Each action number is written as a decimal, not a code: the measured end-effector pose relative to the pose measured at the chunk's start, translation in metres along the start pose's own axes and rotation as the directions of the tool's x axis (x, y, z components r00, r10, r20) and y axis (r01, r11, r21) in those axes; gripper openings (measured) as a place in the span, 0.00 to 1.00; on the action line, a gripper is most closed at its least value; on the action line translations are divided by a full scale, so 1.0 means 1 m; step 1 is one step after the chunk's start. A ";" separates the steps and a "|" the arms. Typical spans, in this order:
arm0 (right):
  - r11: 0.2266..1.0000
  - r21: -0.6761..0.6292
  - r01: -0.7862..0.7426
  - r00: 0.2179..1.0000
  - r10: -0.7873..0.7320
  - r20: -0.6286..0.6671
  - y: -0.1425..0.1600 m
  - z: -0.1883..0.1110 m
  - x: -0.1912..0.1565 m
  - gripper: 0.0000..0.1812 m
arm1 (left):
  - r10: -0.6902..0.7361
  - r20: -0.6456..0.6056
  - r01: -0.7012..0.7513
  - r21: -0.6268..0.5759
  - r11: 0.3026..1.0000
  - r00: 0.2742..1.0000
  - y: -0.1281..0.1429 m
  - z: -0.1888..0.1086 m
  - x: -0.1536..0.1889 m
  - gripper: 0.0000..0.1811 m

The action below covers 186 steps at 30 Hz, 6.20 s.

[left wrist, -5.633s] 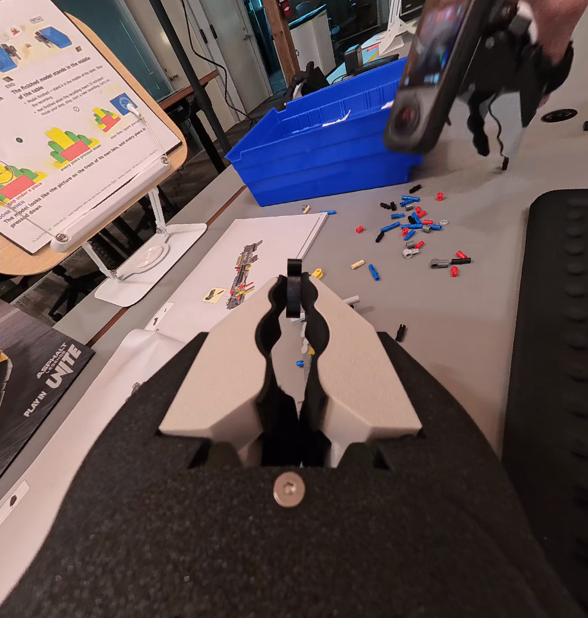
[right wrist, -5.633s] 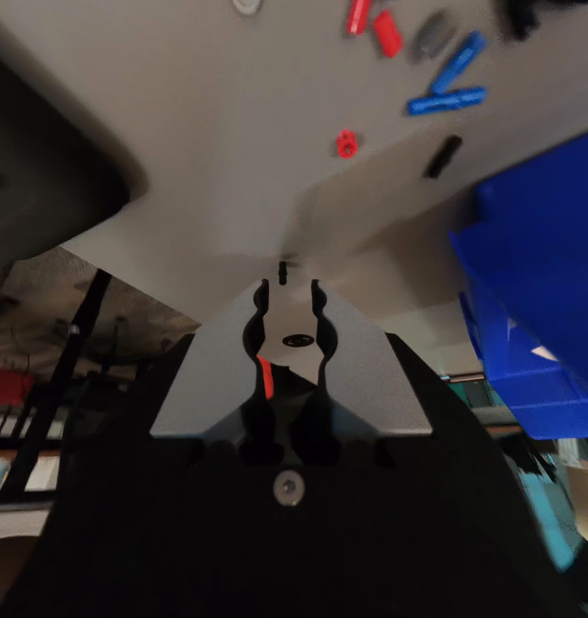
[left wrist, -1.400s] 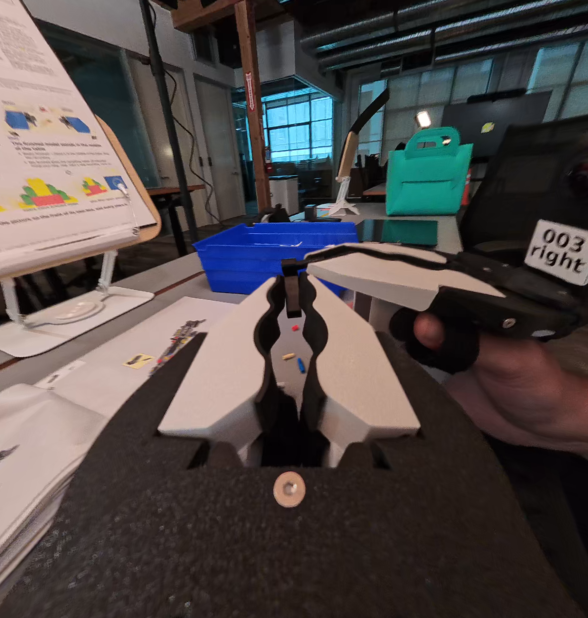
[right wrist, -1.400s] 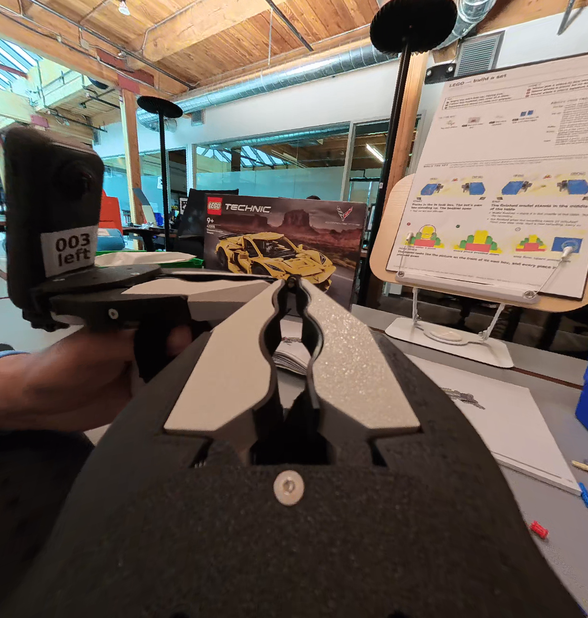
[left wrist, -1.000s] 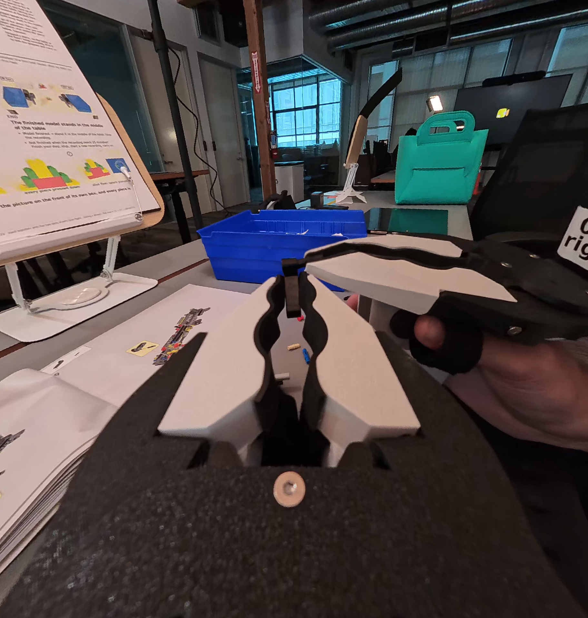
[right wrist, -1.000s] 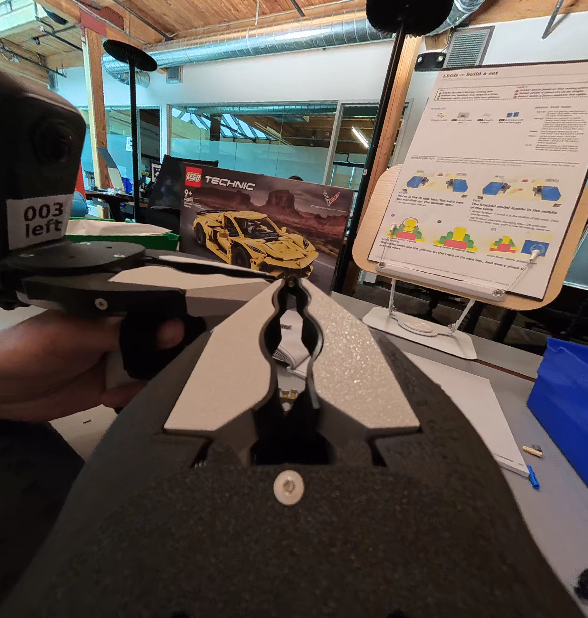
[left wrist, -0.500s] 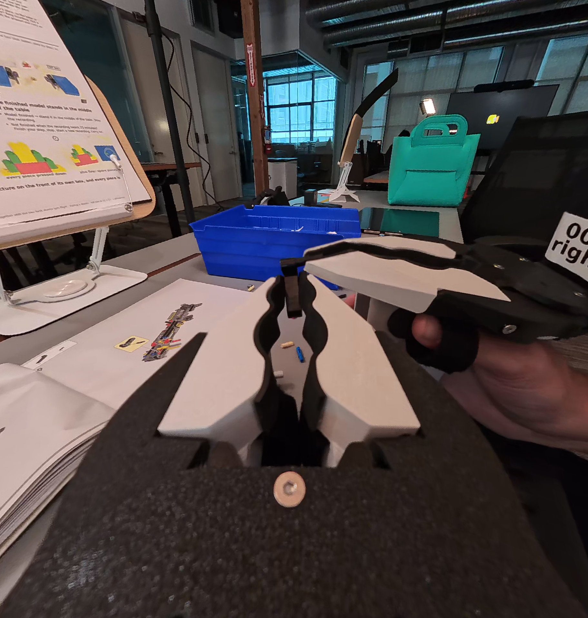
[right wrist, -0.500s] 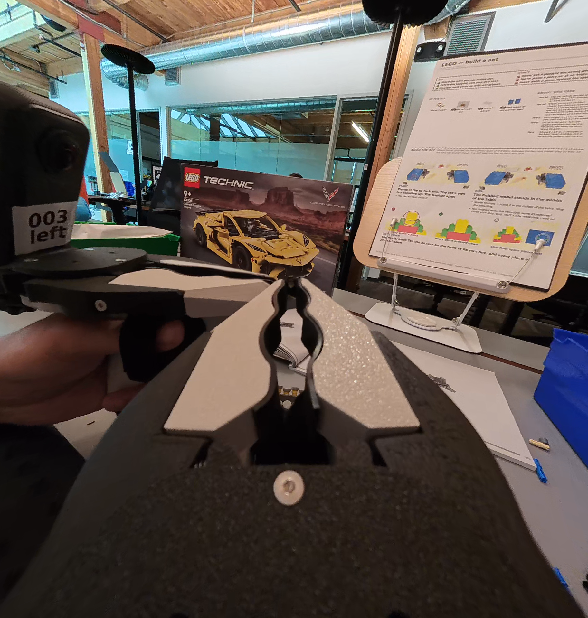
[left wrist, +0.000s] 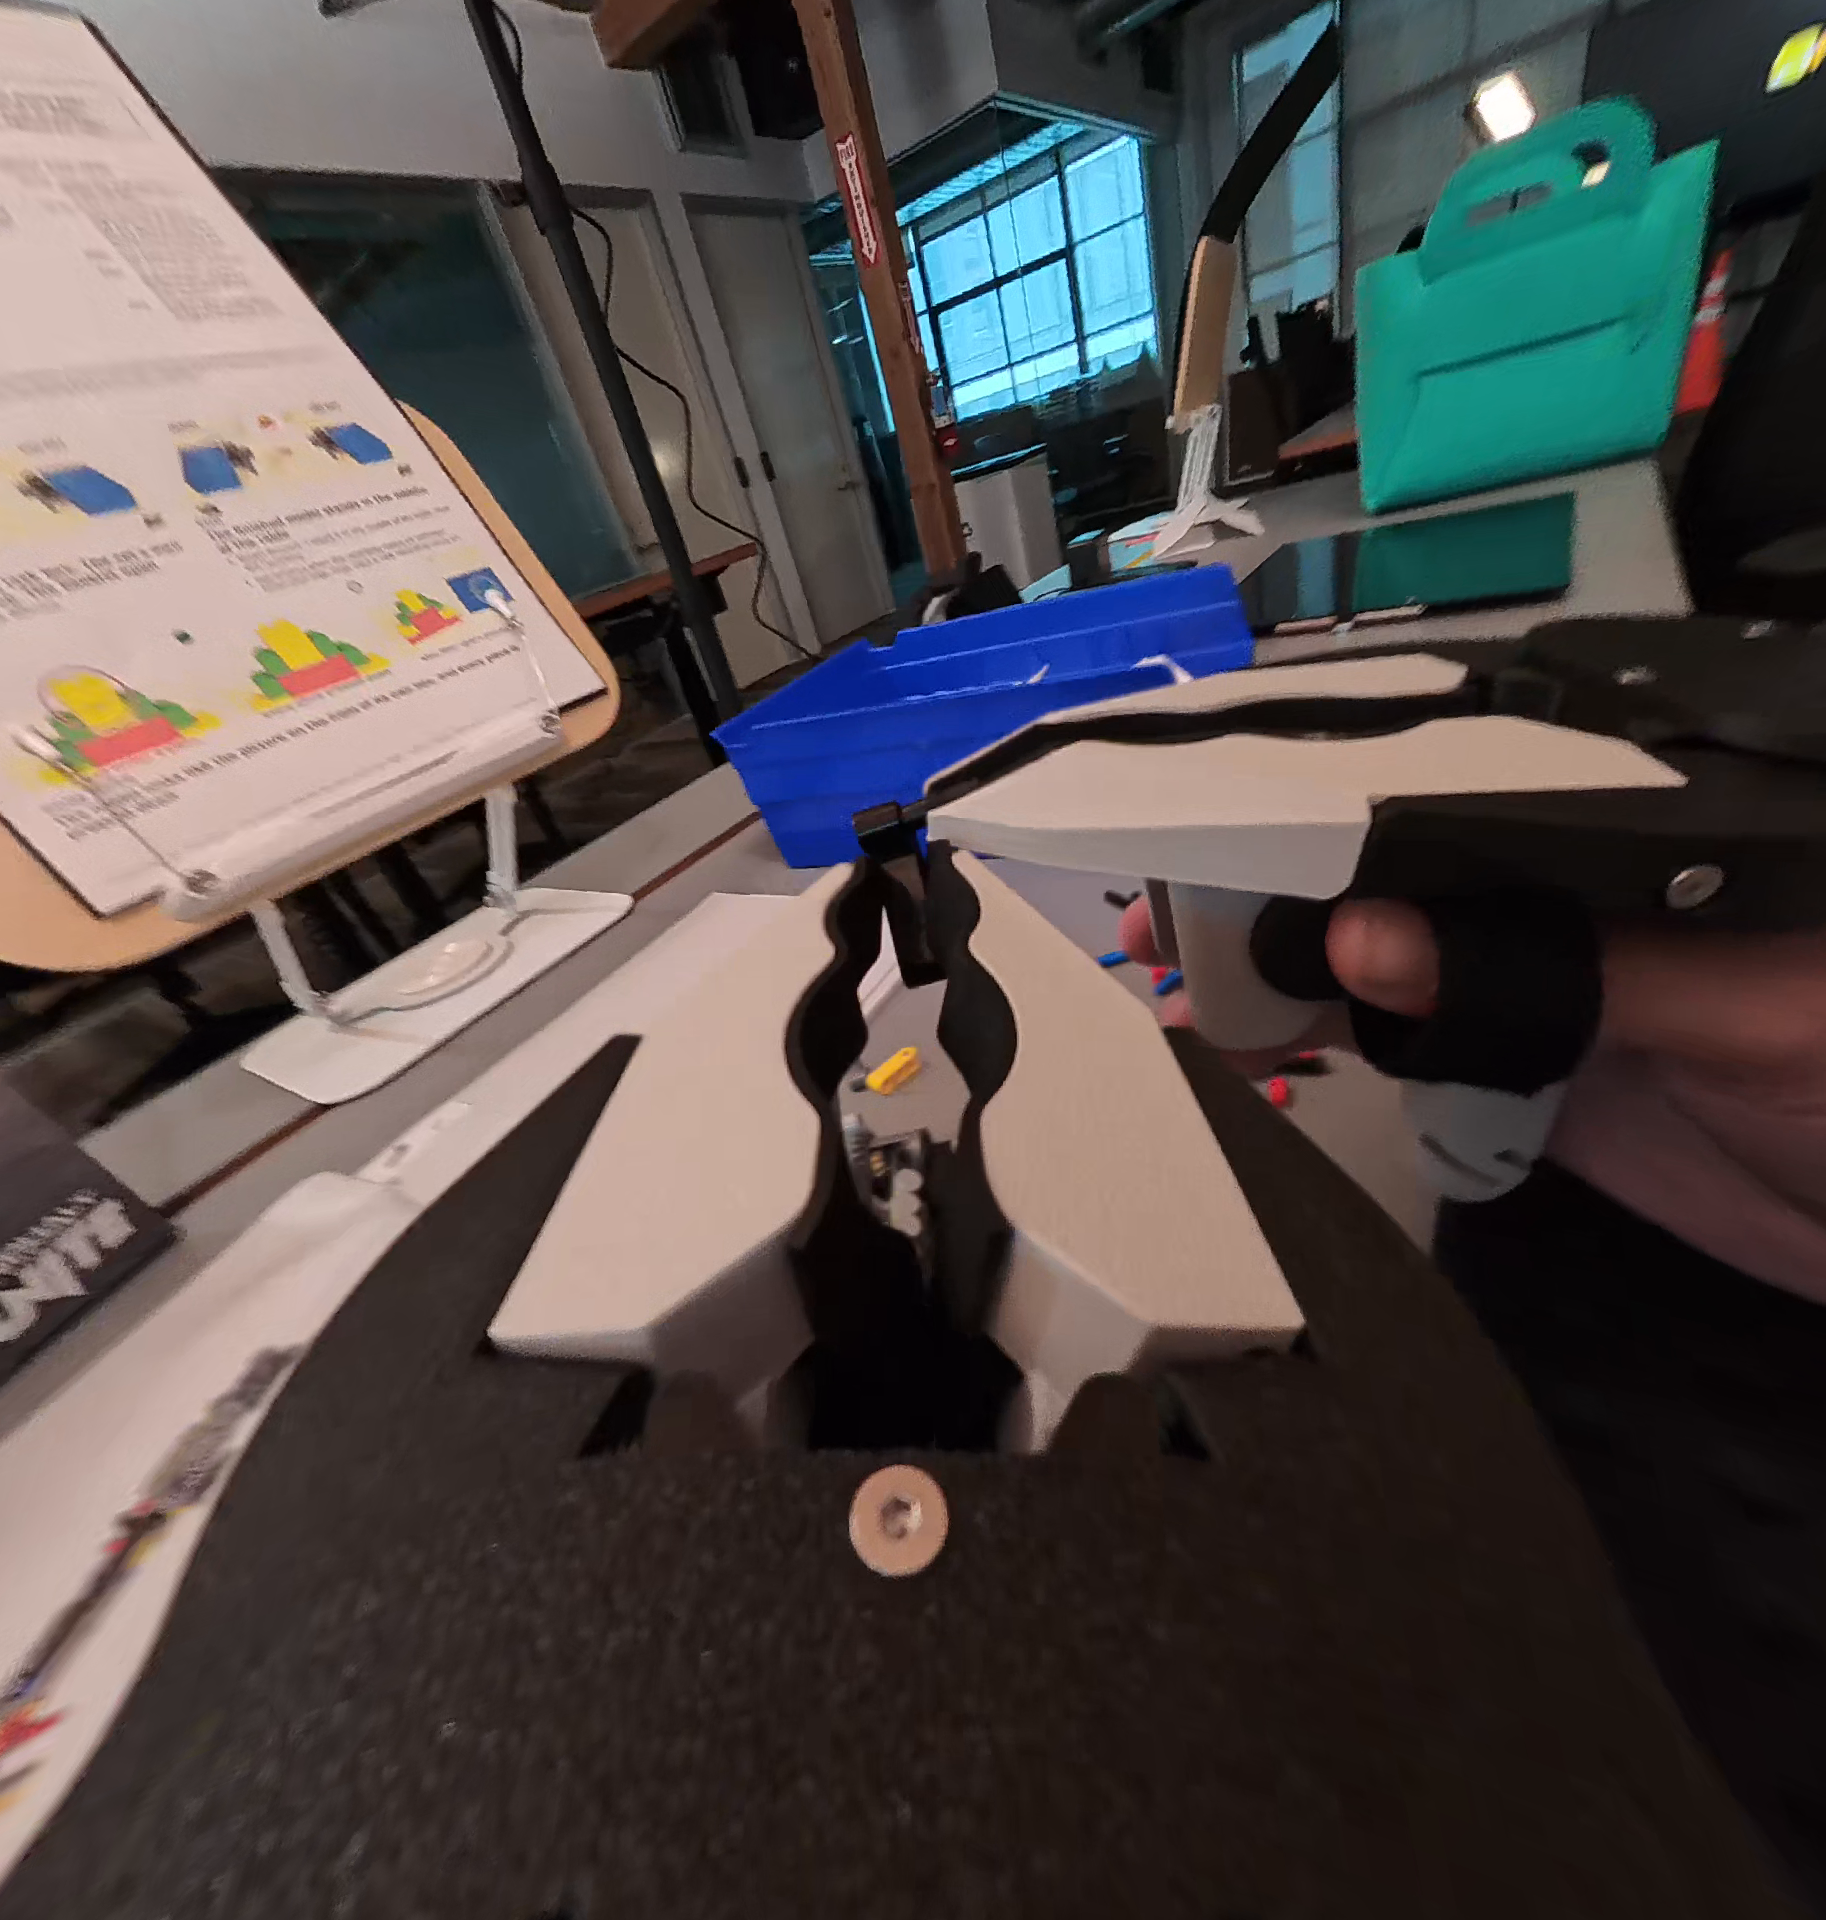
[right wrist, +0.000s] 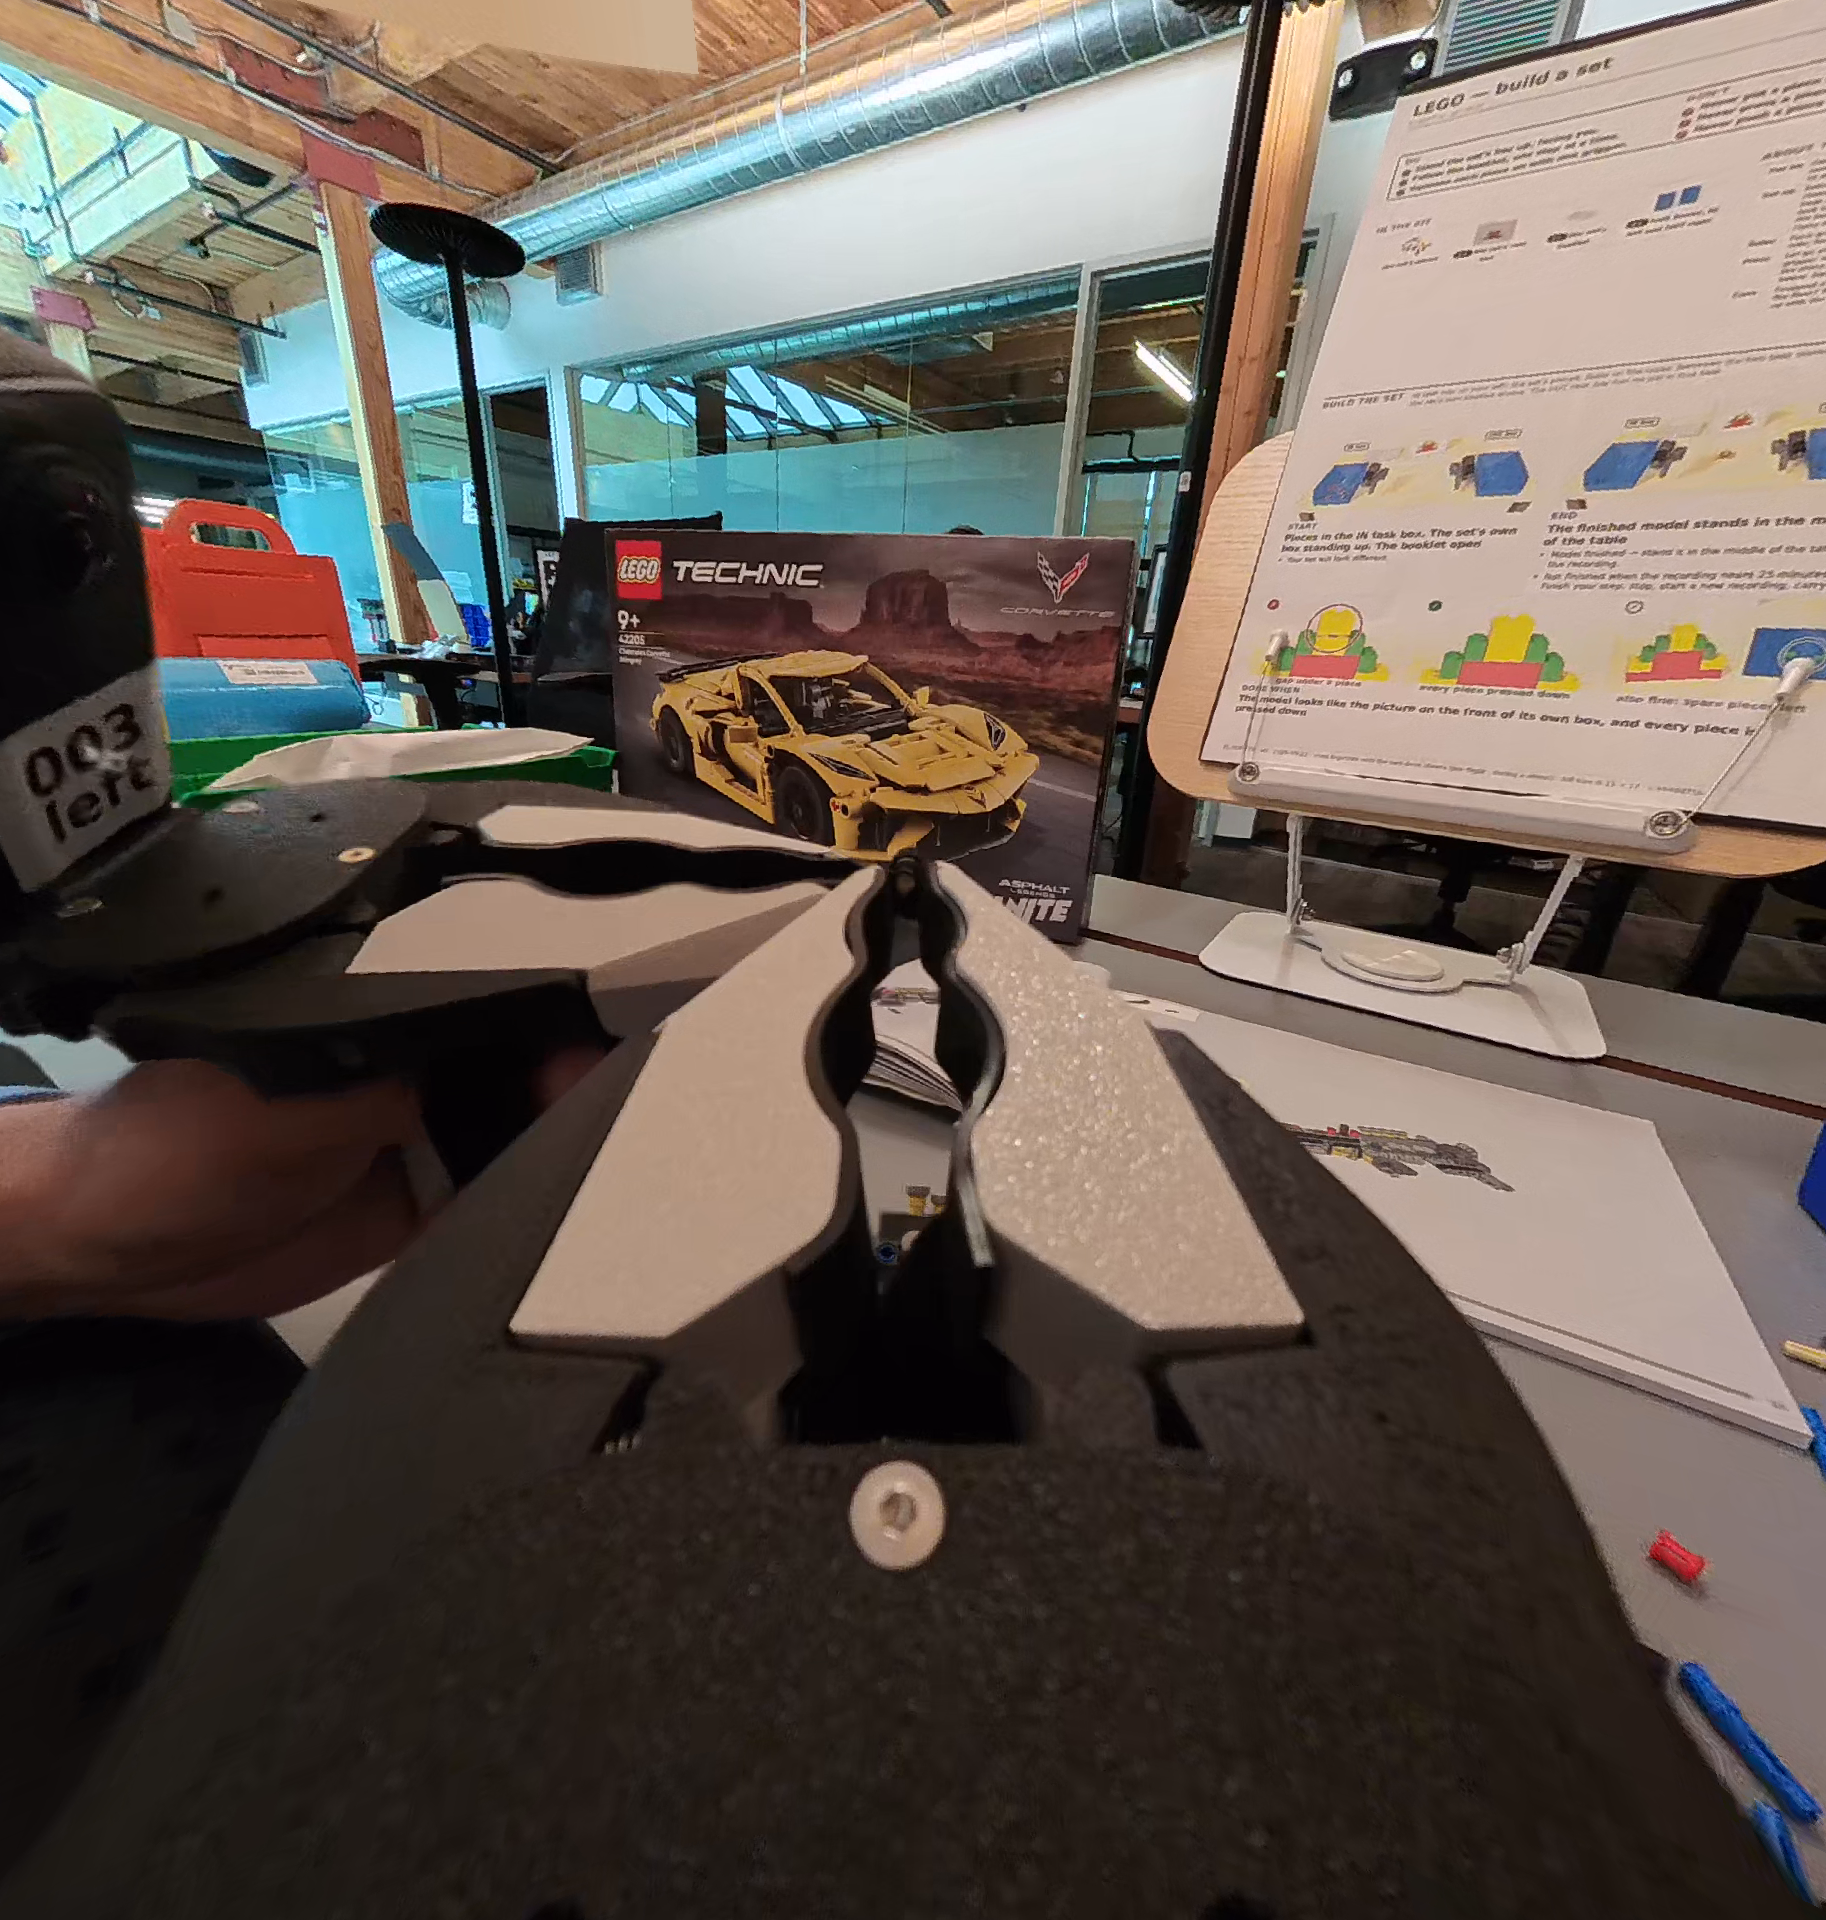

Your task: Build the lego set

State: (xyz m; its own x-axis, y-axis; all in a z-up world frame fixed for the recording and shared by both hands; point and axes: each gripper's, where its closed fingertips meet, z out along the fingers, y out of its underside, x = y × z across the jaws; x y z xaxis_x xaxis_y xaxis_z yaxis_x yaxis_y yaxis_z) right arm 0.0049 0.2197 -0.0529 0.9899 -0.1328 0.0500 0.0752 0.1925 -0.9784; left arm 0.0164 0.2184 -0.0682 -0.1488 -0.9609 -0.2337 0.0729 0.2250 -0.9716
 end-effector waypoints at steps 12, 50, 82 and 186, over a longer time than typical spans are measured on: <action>0.963 -0.059 0.264 0.964 -0.265 -0.012 0.000 0.000 0.002 0.02 | -0.249 -0.142 0.247 -0.028 0.969 0.958 0.001 0.001 0.004 0.04; 0.973 -0.210 -0.091 0.992 0.107 0.068 0.025 -0.042 0.050 0.02 | 0.017 -0.511 -0.383 -0.622 0.683 0.860 0.122 -0.029 0.074 0.04; 0.974 -0.077 0.213 0.974 -0.206 0.091 0.008 -0.037 0.031 0.02 | -0.598 -0.345 0.455 -0.413 0.789 0.724 0.032 0.018 0.036 0.04; 0.934 -0.265 -0.239 0.720 0.353 0.597 0.012 -0.065 -0.016 0.14 | -0.120 -0.627 0.072 -0.102 0.992 0.769 0.008 -0.022 0.076 0.04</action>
State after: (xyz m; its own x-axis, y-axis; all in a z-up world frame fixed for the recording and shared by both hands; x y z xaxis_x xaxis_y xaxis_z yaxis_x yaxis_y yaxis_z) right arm -0.0183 0.1610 -0.0783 0.8115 0.5526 -0.1901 -0.1983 -0.0456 -0.9791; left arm -0.0164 0.1509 -0.0943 -0.7419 -0.6649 -0.0859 -0.0391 0.1709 -0.9845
